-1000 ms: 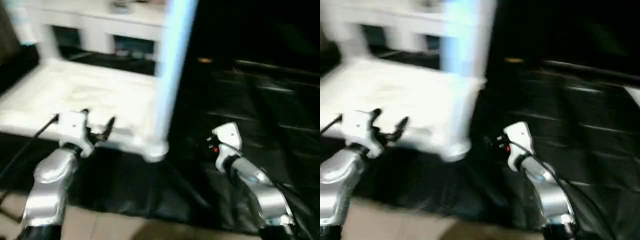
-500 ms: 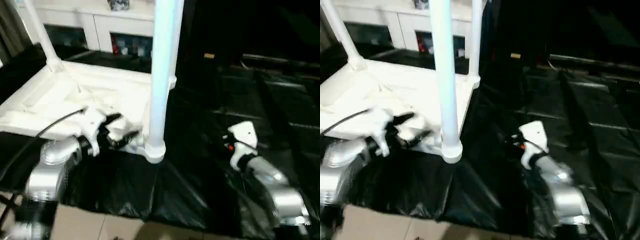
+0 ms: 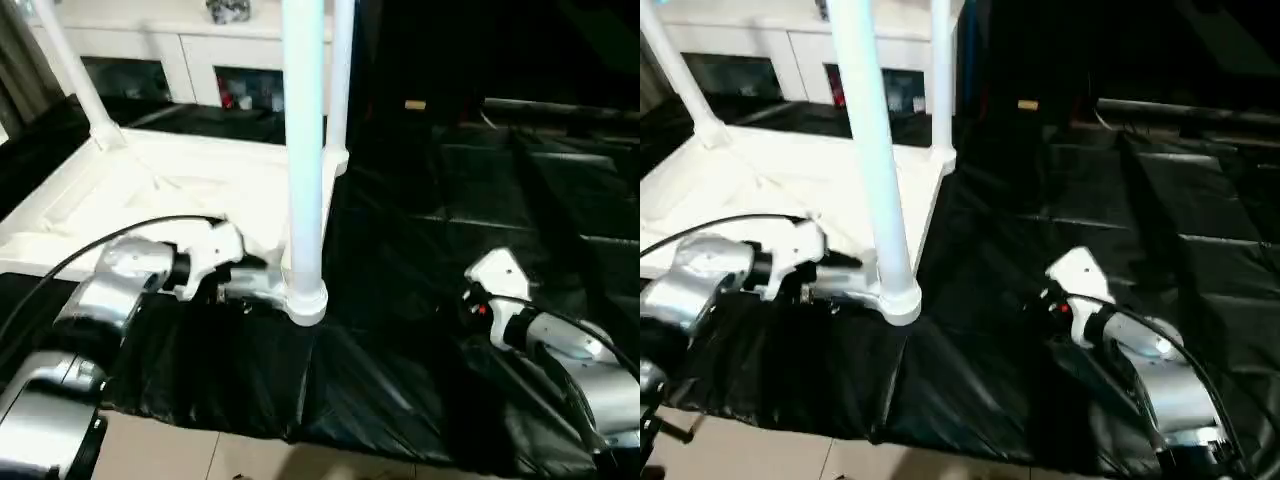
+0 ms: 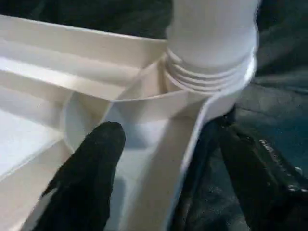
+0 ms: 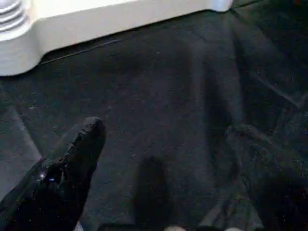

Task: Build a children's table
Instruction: Move to table, then move table base

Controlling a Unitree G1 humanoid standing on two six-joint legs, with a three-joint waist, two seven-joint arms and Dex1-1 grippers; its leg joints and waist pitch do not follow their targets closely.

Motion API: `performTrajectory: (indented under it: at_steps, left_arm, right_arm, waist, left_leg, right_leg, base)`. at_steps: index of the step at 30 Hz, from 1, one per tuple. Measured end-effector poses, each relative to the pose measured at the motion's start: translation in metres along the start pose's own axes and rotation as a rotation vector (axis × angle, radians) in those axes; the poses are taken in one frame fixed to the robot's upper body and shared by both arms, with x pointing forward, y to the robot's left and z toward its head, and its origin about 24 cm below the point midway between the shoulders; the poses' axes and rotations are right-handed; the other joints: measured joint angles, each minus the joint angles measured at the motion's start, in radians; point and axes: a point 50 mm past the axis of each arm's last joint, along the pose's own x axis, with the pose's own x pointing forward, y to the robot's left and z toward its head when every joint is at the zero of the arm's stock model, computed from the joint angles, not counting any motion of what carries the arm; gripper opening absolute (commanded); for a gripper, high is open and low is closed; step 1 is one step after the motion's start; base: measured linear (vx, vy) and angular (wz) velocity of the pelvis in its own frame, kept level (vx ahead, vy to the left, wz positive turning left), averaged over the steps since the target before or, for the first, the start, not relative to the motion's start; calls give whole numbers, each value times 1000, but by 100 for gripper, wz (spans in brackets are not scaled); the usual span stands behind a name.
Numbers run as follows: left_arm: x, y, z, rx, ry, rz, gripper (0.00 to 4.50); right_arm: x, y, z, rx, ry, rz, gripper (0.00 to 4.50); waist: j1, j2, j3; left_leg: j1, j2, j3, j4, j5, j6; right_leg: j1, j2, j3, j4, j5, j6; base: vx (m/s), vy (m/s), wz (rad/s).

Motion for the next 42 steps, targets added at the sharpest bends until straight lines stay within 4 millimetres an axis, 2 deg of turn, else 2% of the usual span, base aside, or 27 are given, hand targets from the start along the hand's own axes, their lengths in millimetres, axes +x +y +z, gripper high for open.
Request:
performTrajectory:
  at_steps: [6,8,10,14,18,23,26,28,30,31,38,42]
  left_arm:
    - [3,5,5,24,34,-54,266]
    - [7,7,6,24,46,-74,260]
    - [8,8,6,25,53,-84,232]
    - [8,11,3,8,93,-104,209]
    - [8,16,9,4,95,-112,182]
    - [10,14,5,-16,132,-142,141]
    - [12,13,3,-20,142,-153,130]
    - [12,12,1,-24,158,-160,102]
    - [12,11,-1,-32,169,-163,99]
    - [12,12,0,-29,172,-164,79]
    - [13,13,0,-43,179,-158,29]
    - [21,12,4,-83,129,-152,20]
  right_arm:
    - [-2,5,0,-7,-2,37,450]
    - [-3,7,2,-9,-14,65,450]
    - [-4,9,4,-14,-23,94,450]
    - [-6,16,12,-42,-42,180,450]
    - [-7,21,15,-36,-57,250,450]
    - [-9,23,17,-50,-48,304,450]
    - [-10,23,21,-61,-52,340,450]
    - [-10,24,21,-63,-52,358,450]
    - [-10,25,22,-65,-53,365,450]
    - [-9,25,22,-66,-52,368,450]
    - [-7,22,31,-91,-73,374,450]
    - [-5,23,31,-86,-78,373,450]
  waist:
    - [1,17,1]
    - [2,19,1]
    - [0,20,1]
    - [-2,40,0]
    - [1,49,-1]
    - [-2,63,0]
    - [-2,65,0]
    - [-2,65,0]
    - [-3,68,0]
    - [-3,69,0]
    - [-5,69,-1]
    - [-5,68,-1]
  left_leg:
    - [0,0,0,0,0,0]
    - [0,0,0,0,0,0]
    - [0,0,0,0,0,0]
    - [0,0,0,0,-1,1]
    - [0,0,0,0,0,1]
    - [0,0,0,1,0,1]
    - [0,0,-1,1,0,1]
    - [-1,0,-1,1,0,1]
    - [-1,0,-1,1,-1,2]
    - [-1,0,-1,1,-1,2]
    - [-2,0,0,1,-1,3]
    - [-4,0,0,1,-1,8]
  right_leg:
    - [0,0,0,0,0,-1]
    - [0,0,0,0,0,-1]
    - [0,0,0,0,0,-1]
    - [2,0,0,-4,2,-2]
    - [2,0,0,-4,2,-2]
    - [3,0,0,-5,2,-2]
    - [3,0,-1,-5,2,-2]
    - [3,0,-1,-5,2,-2]
    - [3,0,-1,-7,2,-2]
    - [3,0,-1,-7,2,-2]
    - [3,0,-1,-8,2,-2]
    - [3,0,-1,-12,2,-2]
  base:
    - [0,0,0]
    - [0,0,0]
    - [0,0,0]
    - [0,0,0]
    - [0,0,0]
    - [0,0,0]
    - [0,0,0]
    - [0,0,0]
    - [0,0,0]
    - [0,0,0]
    - [0,0,0]
    - [0,0,0]
